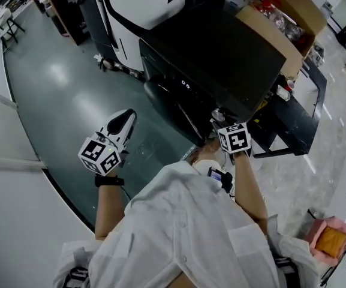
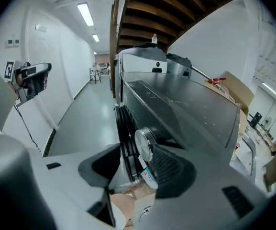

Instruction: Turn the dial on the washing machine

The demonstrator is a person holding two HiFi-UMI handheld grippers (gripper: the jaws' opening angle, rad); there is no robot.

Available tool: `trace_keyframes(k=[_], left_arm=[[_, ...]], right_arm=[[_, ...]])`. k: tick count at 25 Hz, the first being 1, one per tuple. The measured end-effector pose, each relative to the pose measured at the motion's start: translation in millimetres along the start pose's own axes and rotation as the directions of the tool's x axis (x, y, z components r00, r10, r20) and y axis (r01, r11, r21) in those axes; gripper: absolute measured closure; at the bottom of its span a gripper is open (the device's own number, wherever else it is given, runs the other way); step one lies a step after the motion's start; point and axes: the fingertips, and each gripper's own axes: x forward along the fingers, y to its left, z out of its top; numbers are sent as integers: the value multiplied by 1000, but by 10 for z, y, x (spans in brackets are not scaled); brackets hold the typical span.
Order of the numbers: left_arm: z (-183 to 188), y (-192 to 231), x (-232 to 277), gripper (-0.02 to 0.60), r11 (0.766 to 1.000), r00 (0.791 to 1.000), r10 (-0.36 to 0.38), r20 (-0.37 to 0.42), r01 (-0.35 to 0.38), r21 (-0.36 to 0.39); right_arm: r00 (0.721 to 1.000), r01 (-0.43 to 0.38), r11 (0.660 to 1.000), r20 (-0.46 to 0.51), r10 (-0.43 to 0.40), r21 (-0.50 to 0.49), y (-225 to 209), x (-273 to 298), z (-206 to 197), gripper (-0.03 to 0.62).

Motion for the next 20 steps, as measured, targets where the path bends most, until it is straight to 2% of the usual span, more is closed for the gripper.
trace_keyframes(k=[3, 8, 20], left_arm=[[-25, 25, -29, 565, 1000, 1000, 11, -2, -11, -5], [-33, -3, 5, 565, 1000, 1000, 8, -6, -8, -3], [6, -63, 108, 565, 1000, 1000, -2, -12, 2, 15]], right_arm=[[1000, 8, 1000, -28, -7, 13, -18, 19, -20, 385], [992, -22, 998, -124, 29, 56, -16, 53, -148, 373], [984, -56, 997, -166, 65, 56, 9, 146, -271, 367]])
